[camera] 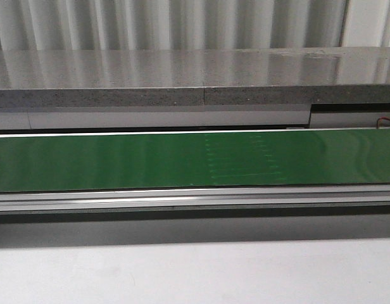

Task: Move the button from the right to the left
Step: 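Move the right gripper over the yellow-capped button in the green tray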

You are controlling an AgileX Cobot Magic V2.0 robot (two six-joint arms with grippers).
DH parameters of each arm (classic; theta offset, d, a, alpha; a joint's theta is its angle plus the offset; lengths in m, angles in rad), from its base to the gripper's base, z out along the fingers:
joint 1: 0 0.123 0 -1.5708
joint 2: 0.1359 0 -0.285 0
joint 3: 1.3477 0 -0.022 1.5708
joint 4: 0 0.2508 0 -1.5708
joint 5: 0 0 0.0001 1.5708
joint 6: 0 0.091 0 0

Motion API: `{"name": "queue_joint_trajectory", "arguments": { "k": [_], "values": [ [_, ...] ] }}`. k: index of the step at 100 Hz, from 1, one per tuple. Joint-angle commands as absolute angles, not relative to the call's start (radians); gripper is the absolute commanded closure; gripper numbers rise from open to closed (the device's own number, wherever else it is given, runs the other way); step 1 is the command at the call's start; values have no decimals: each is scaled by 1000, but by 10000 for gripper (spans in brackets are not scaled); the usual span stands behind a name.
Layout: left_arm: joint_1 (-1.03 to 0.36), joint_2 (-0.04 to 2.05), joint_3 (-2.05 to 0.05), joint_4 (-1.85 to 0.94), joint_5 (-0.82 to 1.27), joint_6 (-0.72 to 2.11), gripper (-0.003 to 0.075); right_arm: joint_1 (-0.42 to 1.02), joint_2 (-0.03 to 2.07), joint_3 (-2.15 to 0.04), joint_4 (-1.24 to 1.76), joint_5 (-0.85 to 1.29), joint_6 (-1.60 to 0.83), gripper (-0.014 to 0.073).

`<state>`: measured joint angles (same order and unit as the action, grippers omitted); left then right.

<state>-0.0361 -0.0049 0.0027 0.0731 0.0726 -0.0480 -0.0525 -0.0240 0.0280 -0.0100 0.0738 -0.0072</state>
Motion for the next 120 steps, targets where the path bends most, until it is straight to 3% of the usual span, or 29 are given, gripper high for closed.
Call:
{"name": "queue_joint_trajectory", "arguments": {
  "k": [1,96,120],
  "values": [
    [-39,-37,43,71,0,-48,741,-53,-30,6,-9,-11,-9,659],
    [-39,-37,43,71,0,-48,741,-53,-30,6,-9,-16,-9,659],
    [-39,-37,43,71,0,-48,741,-53,2,-109,-136,187,-9,659]
  ]
}}
